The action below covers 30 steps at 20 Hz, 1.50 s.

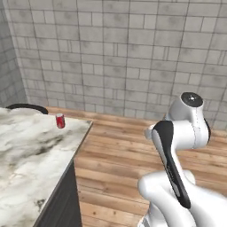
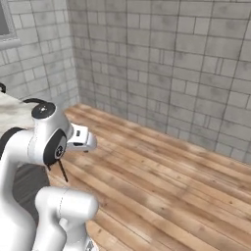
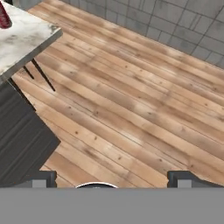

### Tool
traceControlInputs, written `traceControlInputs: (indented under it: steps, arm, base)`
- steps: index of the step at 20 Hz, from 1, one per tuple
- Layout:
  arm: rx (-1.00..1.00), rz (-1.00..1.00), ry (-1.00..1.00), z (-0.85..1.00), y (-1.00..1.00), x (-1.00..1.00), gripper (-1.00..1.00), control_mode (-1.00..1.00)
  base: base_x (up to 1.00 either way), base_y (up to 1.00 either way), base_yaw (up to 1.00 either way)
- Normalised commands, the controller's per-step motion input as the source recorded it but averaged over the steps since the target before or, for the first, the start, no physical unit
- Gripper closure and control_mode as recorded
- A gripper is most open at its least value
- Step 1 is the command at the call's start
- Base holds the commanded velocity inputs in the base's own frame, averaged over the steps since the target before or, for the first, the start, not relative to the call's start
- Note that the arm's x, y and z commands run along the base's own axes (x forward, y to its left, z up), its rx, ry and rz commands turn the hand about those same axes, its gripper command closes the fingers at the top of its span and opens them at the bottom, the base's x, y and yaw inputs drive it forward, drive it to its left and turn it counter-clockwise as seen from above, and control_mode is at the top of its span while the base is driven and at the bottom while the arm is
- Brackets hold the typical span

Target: Four empty soda cans are scattered around the kitchen. Gather all the cans and cluster them next to the stove for recycling.

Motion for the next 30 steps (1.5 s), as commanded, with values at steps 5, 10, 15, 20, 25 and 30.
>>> traceControlInputs:
  steps: [5, 10, 15, 20, 25, 30]
  arm:
    - [0.0, 0.0, 0.0, 0.0, 0.0, 0.0, -1.0, 1.0]
    - [0.0, 0.0, 0.0, 0.0, 0.0, 0.0, -1.0, 1.0]
    - [0.0, 0.0, 0.0, 0.0, 0.0, 0.0, -1.0, 1.0]
    - [0.0, 0.0, 0.0, 0.0, 0.0, 0.0, -1.0, 1.0]
    - [0.0, 0.0, 0.0, 0.0, 0.0, 0.0, -1.0, 1.0]
    - [0.0, 0.0, 0.0, 0.0, 0.0, 0.0, -1.0, 1.0]
  base:
    - [0.74, 0.0, 0.2]
    - [0.73, -0.02, 0.26]
    - [0.74, -0.1, 0.3]
    - [0.57, -0.09, 0.36]
    - [0.18, -0.04, 0.48]
    - [0.02, -0.01, 0.5]
